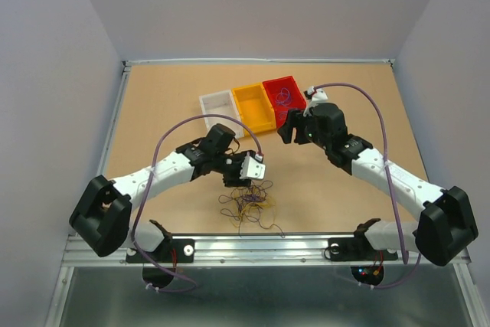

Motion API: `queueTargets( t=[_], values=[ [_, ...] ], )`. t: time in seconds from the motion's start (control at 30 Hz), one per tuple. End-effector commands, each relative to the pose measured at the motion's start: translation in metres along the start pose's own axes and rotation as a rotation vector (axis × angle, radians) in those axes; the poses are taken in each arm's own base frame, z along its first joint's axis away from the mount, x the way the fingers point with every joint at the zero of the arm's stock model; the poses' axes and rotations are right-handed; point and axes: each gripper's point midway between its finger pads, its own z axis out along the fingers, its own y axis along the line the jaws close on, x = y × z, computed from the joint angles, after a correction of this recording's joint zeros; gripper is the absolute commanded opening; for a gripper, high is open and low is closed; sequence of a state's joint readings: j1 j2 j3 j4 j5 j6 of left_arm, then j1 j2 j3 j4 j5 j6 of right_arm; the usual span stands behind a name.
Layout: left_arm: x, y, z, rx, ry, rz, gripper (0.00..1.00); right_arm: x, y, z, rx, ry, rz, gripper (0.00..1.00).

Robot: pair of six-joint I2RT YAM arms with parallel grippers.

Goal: Untangle the cables

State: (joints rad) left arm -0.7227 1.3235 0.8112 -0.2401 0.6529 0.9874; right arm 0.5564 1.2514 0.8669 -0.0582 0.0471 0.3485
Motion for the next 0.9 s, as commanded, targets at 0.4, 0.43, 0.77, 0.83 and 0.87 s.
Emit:
queueTargets(
  t=[0.4, 0.43, 0.77, 0.83, 0.87],
  values=[
    [-0.026, 0.012, 0.001, -0.026, -0.058, -0.05, 0.0, -0.001, 0.015, -0.004, -0.097, -0.013, -0.013, 0.72],
    [-0.036, 0.014, -0.006, -0.043, -0.083, -0.038, 0.0, -0.009, 0.027, -0.006, -0.162, -0.045, -0.023, 0.72],
    [-0.159, 0.015, -0.071, -0.028, -0.338, 0.045, 0.0, -0.028, 0.096, -0.097, -0.679, -0.407, -0.157, 0.68],
    [-0.185, 0.022, -0.083, -0.05, -0.369, 0.05, 0.0, -0.03, 0.108, -0.114, -0.769, -0.454, -0.203, 0.71],
    [-0.201, 0.026, -0.091, -0.062, -0.392, 0.07, 0.0, -0.02, 0.113, -0.119, -0.828, -0.434, -0.216, 0.71]
  ],
)
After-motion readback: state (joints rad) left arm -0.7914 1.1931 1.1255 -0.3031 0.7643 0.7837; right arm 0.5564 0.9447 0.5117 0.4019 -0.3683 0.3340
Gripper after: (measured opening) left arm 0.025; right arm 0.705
